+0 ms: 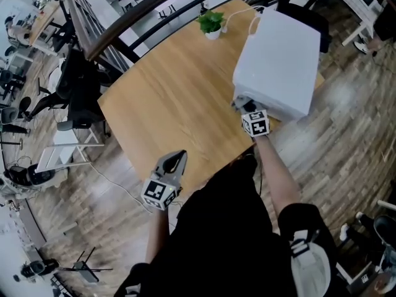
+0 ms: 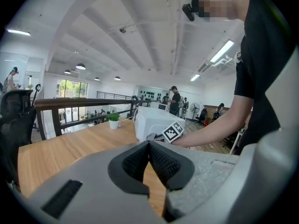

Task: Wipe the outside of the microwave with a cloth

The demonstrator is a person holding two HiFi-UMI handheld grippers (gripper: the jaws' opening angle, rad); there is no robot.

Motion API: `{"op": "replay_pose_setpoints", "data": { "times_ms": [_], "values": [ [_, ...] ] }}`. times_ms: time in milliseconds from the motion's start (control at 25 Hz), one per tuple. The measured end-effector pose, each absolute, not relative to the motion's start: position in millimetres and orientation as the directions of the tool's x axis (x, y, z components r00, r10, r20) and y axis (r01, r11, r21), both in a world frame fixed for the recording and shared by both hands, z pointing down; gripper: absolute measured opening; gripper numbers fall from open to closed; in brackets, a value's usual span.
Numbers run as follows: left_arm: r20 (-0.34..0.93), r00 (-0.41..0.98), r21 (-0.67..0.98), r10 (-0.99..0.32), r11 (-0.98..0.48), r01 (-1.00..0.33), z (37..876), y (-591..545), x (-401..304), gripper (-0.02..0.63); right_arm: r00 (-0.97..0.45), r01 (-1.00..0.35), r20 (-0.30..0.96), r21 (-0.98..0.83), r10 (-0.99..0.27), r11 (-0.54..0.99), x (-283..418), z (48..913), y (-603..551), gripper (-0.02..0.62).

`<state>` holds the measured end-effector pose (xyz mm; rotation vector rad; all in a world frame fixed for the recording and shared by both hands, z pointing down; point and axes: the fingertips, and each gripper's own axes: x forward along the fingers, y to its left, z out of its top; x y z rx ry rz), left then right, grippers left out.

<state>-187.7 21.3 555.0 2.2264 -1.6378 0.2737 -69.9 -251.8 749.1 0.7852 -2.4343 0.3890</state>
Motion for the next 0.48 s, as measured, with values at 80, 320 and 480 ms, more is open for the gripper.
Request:
{"op": "replay_pose_setpoints", "data": {
  "times_ms": [80,320,480],
  "values": [
    [0.361,0.320,0.173,-0.876,-0.274,-0.946,552.9,17.7,-185.3,0.002,-0.673,-0.612,0.590,-0.108,-0.445,0.783,-64.8,747.9,-249.9,0.018],
    [0.355,0.348,0.181,-0.868,-0.302,-0.936,548.4,12.9,-175.4,0.002,-0.656,-0.634,0.594,-0.101,-0.465,0.767,-47.3,748.3,-251.2,0.018],
    [0.360,0.362,0.185,-0.860,-0.314,-0.931,549.6,11.3,-171.2,0.002,-0.647,-0.648,0.592,-0.092,-0.482,0.756,-36.3,752.8,-253.6,0.018]
  ]
}}
